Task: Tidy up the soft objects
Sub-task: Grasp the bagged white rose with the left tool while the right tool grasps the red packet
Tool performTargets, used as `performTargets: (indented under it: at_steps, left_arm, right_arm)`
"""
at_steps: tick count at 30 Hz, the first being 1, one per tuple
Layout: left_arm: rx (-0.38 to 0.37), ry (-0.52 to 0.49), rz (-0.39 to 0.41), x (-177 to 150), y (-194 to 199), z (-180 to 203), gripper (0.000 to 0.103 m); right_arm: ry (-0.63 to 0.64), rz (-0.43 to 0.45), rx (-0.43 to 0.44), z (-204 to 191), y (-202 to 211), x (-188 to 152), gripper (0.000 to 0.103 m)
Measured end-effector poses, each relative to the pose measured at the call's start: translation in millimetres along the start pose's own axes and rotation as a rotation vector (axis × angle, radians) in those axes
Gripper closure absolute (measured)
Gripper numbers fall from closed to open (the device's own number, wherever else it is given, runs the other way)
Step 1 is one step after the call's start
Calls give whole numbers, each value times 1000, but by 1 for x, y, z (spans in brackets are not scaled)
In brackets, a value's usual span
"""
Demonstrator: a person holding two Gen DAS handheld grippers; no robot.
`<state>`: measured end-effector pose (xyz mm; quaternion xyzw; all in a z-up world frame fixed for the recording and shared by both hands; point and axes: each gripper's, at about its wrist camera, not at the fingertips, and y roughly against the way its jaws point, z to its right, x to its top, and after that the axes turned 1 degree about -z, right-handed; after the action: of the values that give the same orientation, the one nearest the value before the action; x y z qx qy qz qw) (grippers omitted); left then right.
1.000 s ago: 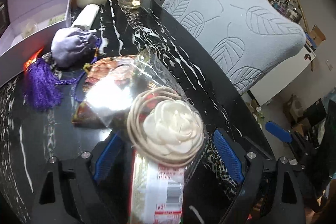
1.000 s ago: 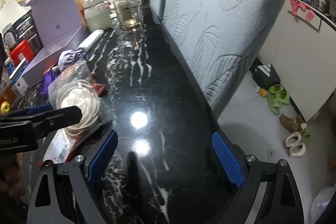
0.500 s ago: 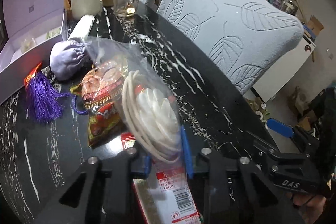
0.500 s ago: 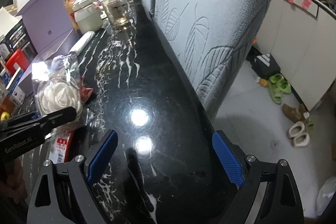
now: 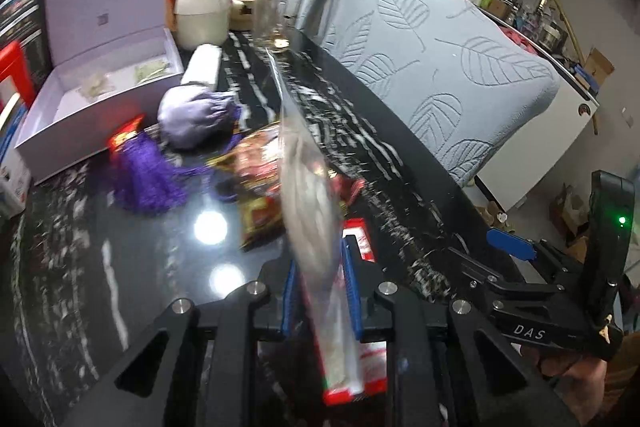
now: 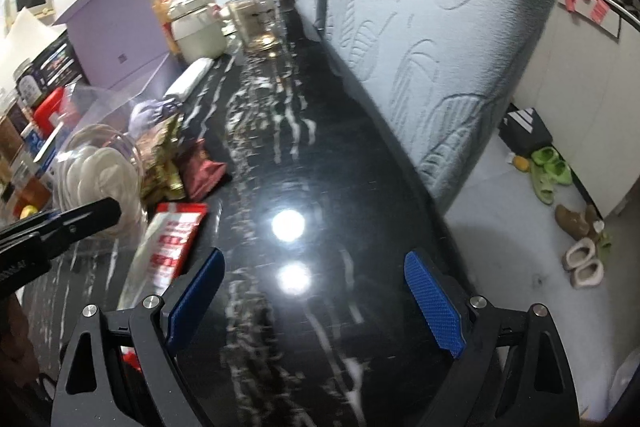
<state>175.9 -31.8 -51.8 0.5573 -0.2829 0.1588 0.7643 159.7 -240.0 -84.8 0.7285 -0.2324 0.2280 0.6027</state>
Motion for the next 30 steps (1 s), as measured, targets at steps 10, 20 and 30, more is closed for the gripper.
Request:
performTargets:
  at_steps: [10, 20, 30]
  left_arm:
    - [30, 54, -16, -31, 19, -39, 82]
    - [22, 80, -34, -49, 28, -68, 82]
    - [-41, 84, -39, -44, 17, -71, 82]
  right_arm:
    - [83, -18, 63, -51, -8, -7, 10]
    - [169, -63, 58, -104, -27, -16, 10]
    - [261, -75, -43, -117, -33, -21, 15]
